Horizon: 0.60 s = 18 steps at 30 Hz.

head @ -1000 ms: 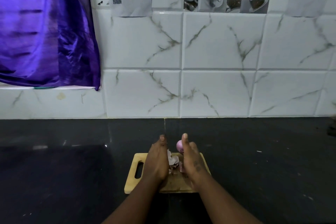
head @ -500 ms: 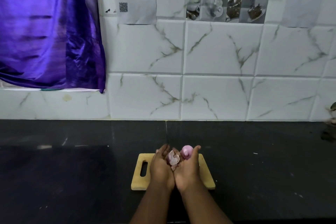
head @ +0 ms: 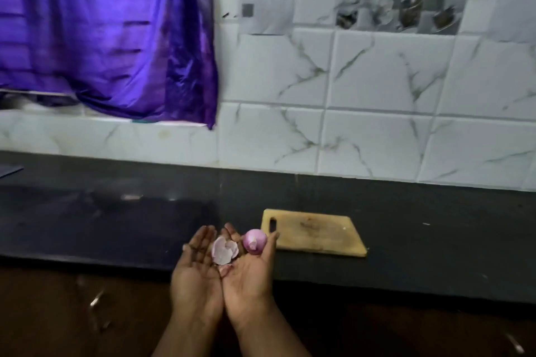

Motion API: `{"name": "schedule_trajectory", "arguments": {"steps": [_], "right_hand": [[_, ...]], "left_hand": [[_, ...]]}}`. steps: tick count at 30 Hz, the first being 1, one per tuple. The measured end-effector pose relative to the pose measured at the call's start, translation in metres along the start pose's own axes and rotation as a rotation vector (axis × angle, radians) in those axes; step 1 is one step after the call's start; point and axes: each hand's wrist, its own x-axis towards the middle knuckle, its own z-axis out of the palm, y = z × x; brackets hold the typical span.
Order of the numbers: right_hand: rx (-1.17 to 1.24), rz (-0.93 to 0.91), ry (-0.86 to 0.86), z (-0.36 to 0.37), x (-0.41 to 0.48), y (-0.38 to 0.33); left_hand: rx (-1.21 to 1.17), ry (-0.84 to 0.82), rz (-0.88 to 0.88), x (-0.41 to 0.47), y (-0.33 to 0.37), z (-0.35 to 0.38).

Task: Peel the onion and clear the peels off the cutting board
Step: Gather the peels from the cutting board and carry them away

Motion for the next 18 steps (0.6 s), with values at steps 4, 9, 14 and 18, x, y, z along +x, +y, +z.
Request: {"name": "schedule_trajectory", "arguments": {"steps": [4, 9, 14, 18], "right_hand": [[-0.006, 0.195, -0.030, -0.002, -0.041, 0.098], [-0.086, 0.491, 0.074, -0.016, -0.093, 0.203], [-0.196, 0.737, 0.175, -0.067, -0.115, 0.303], [-0.368, 0.880, 0.223, -0.112, -0.121, 0.385]], "left_hand": [[-0.093, 0.118, 0.090, -0.037, 0.066, -0.076], [-0.167, 0.303, 0.262, -0.070, 0.114, -0.184], [-0.219, 0.574, 0.293, -0.077, 0.131, -0.314], [-0.312, 0.763, 0.296, -0.076, 0.141, -0.393]]}}
